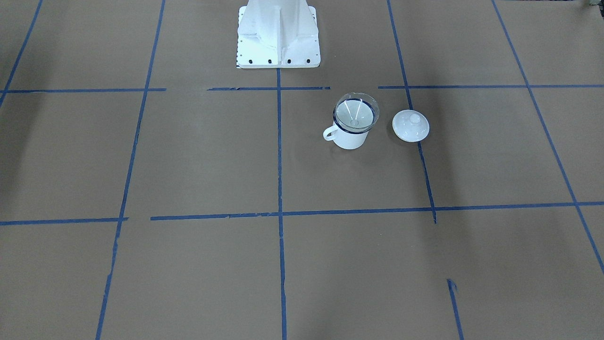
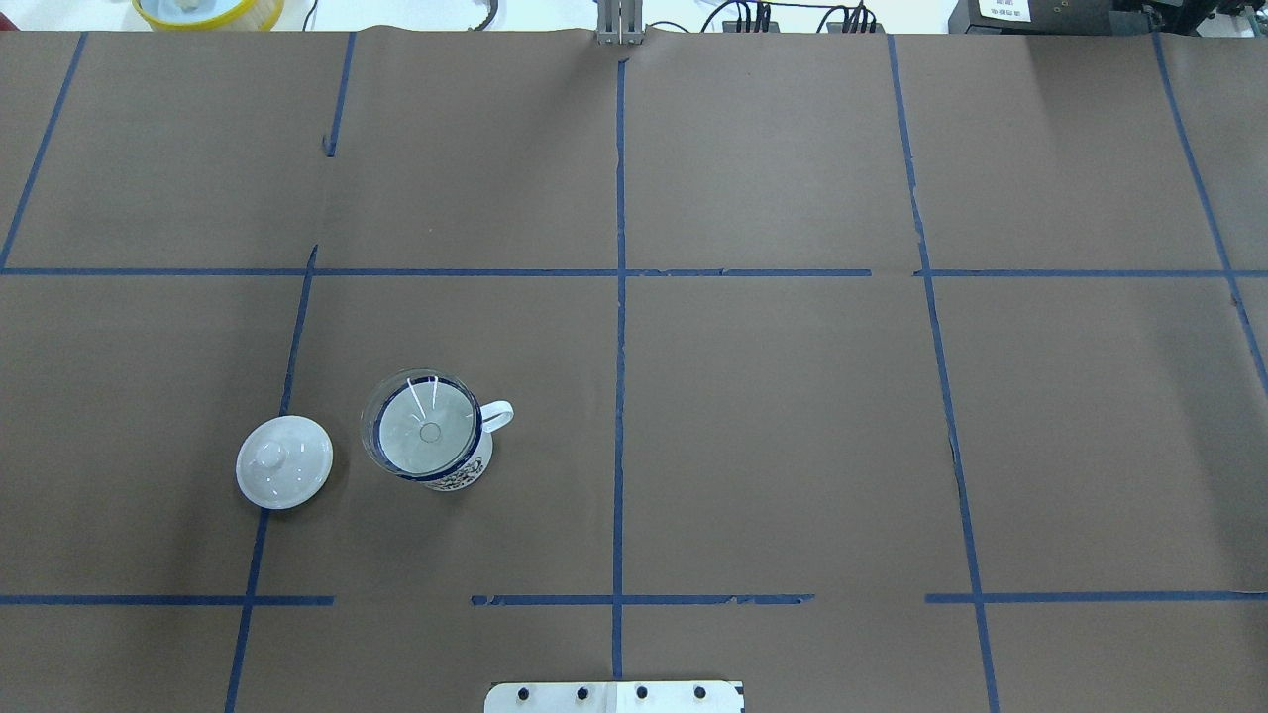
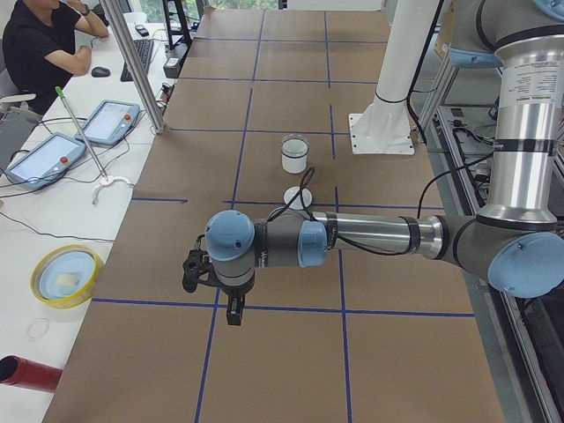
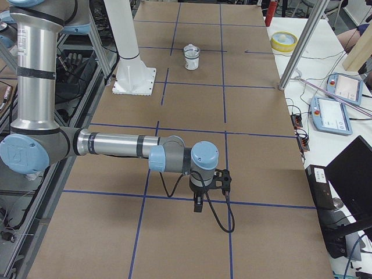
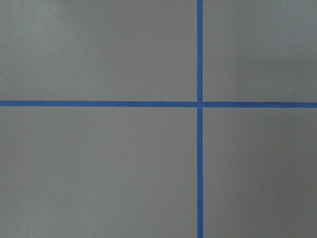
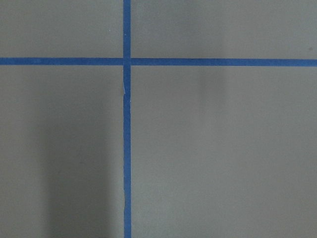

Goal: Place funnel on cup

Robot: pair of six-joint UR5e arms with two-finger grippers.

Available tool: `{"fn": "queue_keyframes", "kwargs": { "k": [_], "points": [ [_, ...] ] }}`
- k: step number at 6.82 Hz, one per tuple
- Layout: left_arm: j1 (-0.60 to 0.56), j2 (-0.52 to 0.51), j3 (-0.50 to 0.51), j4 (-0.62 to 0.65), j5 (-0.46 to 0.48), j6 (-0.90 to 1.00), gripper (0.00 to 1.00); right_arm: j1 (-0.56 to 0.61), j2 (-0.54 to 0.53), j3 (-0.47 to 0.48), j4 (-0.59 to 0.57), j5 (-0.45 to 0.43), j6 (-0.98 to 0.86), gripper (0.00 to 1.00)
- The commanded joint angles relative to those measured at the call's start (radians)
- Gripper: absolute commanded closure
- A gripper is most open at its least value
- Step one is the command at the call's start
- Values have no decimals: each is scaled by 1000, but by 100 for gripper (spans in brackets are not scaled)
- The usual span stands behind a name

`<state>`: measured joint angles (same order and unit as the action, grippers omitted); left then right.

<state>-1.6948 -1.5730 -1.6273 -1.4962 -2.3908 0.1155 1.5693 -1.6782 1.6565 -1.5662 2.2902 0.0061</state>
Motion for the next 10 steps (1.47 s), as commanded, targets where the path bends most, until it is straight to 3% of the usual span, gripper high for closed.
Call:
{"fn": "queue_keyframes", "kwargs": {
  "k": [1, 10],
  "points": [
    [1, 5, -6, 2, 5, 1, 0, 0, 0, 0, 0, 0, 0, 0],
    [7, 11, 20, 1, 8, 0, 0, 0, 0, -1, 0, 0, 0, 0]
  ]
}}
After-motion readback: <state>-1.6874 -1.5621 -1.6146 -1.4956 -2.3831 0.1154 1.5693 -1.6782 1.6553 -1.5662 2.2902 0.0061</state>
